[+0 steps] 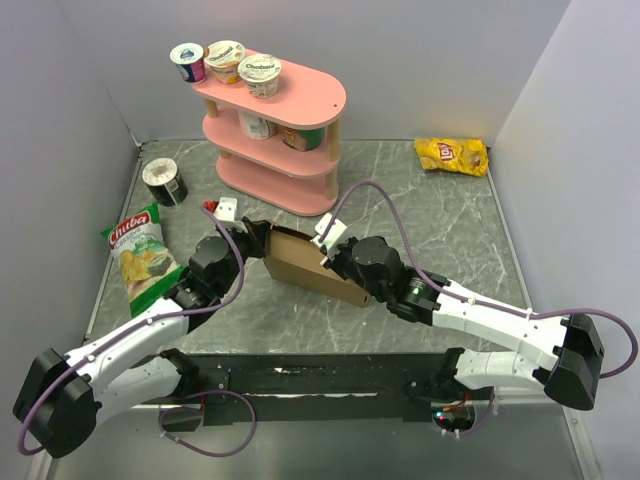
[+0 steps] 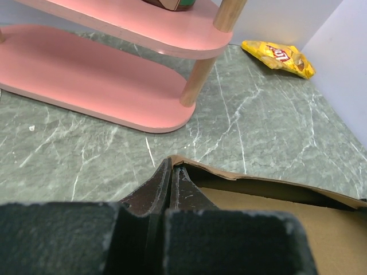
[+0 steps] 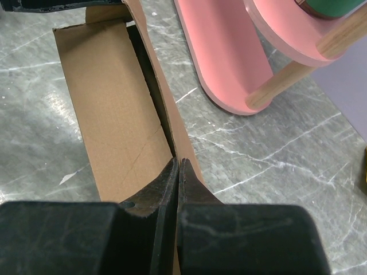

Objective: Fold the paper box

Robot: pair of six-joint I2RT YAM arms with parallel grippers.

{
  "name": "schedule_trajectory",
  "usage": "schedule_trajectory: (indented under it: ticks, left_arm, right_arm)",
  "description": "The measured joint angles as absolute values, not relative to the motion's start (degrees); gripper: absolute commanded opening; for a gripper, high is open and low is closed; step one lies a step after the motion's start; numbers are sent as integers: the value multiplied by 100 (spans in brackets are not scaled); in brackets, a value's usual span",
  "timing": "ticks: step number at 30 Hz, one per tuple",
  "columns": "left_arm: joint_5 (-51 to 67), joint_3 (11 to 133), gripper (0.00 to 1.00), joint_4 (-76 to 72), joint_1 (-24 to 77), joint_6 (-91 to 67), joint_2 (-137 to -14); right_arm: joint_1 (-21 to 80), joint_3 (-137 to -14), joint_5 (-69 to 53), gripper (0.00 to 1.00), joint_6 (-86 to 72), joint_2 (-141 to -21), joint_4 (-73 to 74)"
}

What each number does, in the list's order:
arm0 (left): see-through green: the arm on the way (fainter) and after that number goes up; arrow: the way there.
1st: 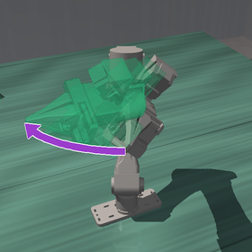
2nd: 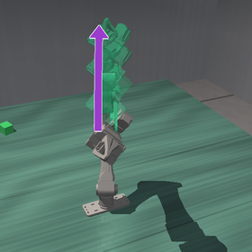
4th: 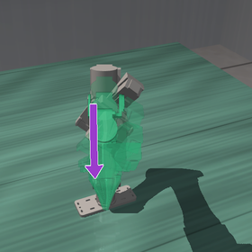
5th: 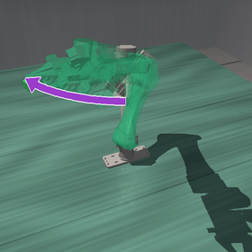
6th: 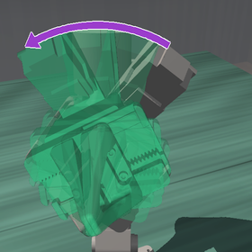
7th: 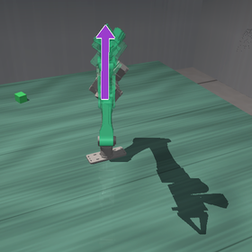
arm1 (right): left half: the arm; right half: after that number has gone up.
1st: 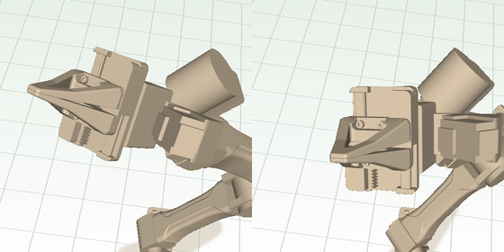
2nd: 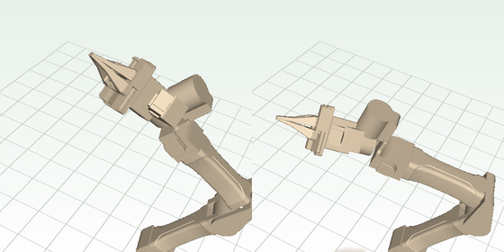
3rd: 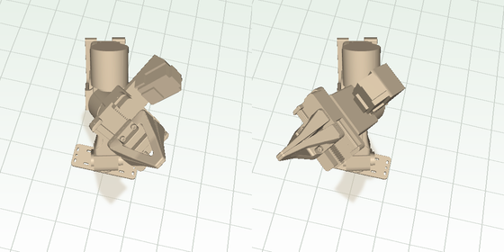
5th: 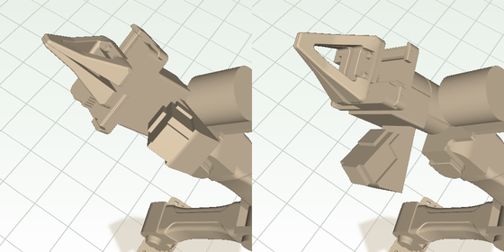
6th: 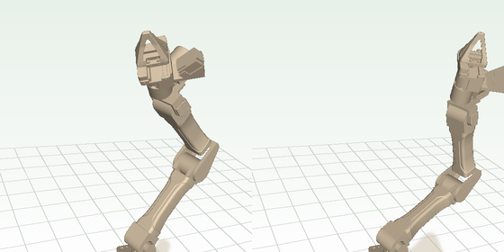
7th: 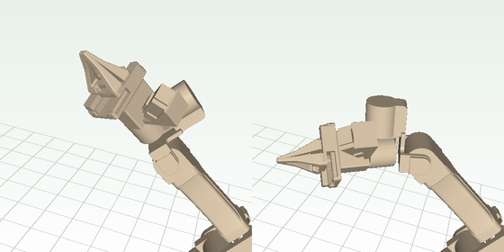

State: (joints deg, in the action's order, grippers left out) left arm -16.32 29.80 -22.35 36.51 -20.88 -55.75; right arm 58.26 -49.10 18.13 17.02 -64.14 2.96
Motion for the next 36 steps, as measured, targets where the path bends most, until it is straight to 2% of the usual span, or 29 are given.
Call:
schedule_trajectory:
  ticks: [3,4,5,7,8,11,19,21,25,31,36]
  left_arm:
    - [-1597,3083,5,-2185,3651,-2086,-5675]
    - [-1573,3114,11,-2174,3651,-2086,-5695]
    - [-1546,3148,23,-2145,3642,-2086,-5717]
    - [-1514,3249,34,-1957,3618,-2071,-5745]
    - [-1505,3306,42,-1728,3597,-2078,-5776]
    - [-1549,3511,50,-1299,3564,-2139,-5961]
    - [-1570,3815,52,-659,3516,-2196,-5972]
    - [-1509,3835,48,-609,3500,-2191,-5959]
    - [-1278,3857,33,-545,3489,-2165,-5929]
    - [-1070,3905,36,-526,3483,-2064,-5948]
    - [-978,3922,35,-510,3457,-2021,-5953]
  right_arm:
    - [5826,-4906,1817,0,1702,-6412,307]
    - [5826,-4906,1820,0,1699,-6410,316]
    - [5826,-4906,1820,0,1699,-6410,318]
    - [5826,-4904,1839,0,1699,-6405,320]
    - [5826,-4895,1844,0,1699,-6390,327]
    - [5824,-4842,1870,0,1702,-6361,314]
    - [5819,-4838,1881,0,1743,-6361,296]
    - [5819,-4838,1881,0,1745,-6361,296]
    - [5813,-4829,1863,0,1747,-6361,287]
    - [5798,-4829,1835,0,1743,-6364,285]
    - [5798,-4829,1839,0,1739,-6388,285]
